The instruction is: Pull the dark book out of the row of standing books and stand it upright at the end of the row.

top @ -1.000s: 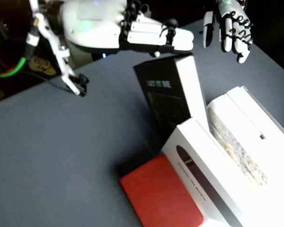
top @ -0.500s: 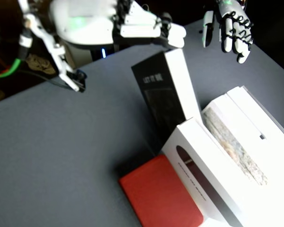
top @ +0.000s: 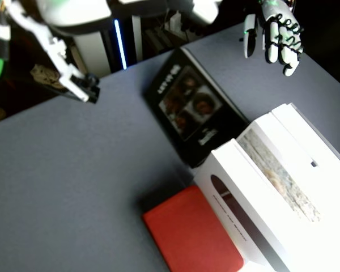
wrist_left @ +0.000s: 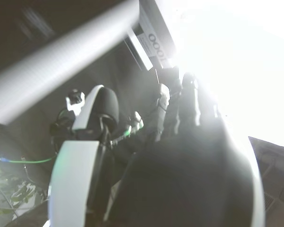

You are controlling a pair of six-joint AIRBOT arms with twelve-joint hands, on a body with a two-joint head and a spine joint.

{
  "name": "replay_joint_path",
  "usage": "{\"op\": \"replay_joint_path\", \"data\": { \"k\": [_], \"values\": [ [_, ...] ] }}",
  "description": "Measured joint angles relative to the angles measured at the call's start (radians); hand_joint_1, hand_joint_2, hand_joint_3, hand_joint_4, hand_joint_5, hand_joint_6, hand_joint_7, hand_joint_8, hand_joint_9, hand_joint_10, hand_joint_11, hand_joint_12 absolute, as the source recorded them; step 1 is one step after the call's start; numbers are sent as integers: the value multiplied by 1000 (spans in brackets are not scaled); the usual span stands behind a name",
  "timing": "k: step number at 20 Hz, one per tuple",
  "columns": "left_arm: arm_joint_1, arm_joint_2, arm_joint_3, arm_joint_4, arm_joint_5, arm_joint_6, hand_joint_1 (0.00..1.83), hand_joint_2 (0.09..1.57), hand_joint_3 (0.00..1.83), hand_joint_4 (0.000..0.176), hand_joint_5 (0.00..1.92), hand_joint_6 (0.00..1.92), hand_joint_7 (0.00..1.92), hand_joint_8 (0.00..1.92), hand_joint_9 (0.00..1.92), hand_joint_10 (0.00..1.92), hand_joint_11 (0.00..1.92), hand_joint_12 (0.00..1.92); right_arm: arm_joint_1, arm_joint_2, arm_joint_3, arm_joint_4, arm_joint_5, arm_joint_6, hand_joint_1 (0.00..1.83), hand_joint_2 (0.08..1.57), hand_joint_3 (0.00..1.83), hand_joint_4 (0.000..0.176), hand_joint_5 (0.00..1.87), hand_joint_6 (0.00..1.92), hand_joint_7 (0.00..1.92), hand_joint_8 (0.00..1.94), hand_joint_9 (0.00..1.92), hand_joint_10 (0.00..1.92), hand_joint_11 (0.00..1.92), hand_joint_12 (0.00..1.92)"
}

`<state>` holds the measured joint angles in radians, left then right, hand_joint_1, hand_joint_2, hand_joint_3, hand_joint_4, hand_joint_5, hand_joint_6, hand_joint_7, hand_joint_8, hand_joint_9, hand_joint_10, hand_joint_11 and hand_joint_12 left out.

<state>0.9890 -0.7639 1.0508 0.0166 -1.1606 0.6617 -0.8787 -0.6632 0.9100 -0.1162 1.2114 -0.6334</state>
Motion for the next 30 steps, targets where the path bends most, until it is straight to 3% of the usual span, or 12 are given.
{"op": "replay_joint_path", "data": {
  "k": [6,10,11,13,15,18,23,24,27,30],
  "values": [
    [0,0,0,-2,0,0,773,1411,4,0,124,4,0,0,0,0,0,672,-20,0,3,67,17,-29,511,1260,0,0,304,2,149,0,84,1,0,426],
    [0,0,0,-2,-1,0,744,1419,0,0,120,1,0,0,0,0,0,595,-49,0,3,114,37,-43,426,1253,1,0,233,0,72,0,14,3,0,69],
    [0,0,0,-2,-2,0,737,1418,0,0,120,0,0,0,0,0,0,656,-51,0,4,119,38,-45,433,1250,0,0,211,0,50,0,4,1,0,50],
    [0,0,0,-2,-4,0,703,1415,0,0,109,0,0,0,0,0,0,770,-60,0,4,135,56,-52,375,1191,0,0,160,9,45,2,9,1,0,236],
    [0,0,0,-2,-5,0,665,1418,0,0,101,4,0,0,0,0,0,895,-67,0,5,158,69,-59,403,1199,1,0,126,3,3,0,0,0,0,277],
    [0,0,0,-2,-8,0,702,1419,0,0,98,3,0,0,0,0,0,897,-74,0,5,184,89,-71,495,1296,2,0,111,1,0,0,0,0,0,723],
    [0,0,0,-5,-14,4,637,1428,0,0,65,1,0,0,0,0,0,770,-92,0,5,225,125,-79,404,1261,2,0,112,2,2,1,12,5,0,729],
    [0,0,0,-5,-16,4,685,1423,0,0,51,1,0,0,0,0,0,763,-93,0,5,227,129,-79,425,1251,0,0,109,2,8,1,25,10,0,853],
    [0,0,0,-6,-19,4,673,1426,0,0,2,0,0,0,0,0,0,574,-93,0,5,228,132,-79,416,1244,0,0,74,0,0,0,6,2,0,962],
    [0,0,0,-6,-23,4,672,1424,1,0,0,0,0,0,0,0,0,398,-93,0,5,228,132,-79,418,1236,0,0,58,0,0,0,8,2,0,924]
  ]
}}
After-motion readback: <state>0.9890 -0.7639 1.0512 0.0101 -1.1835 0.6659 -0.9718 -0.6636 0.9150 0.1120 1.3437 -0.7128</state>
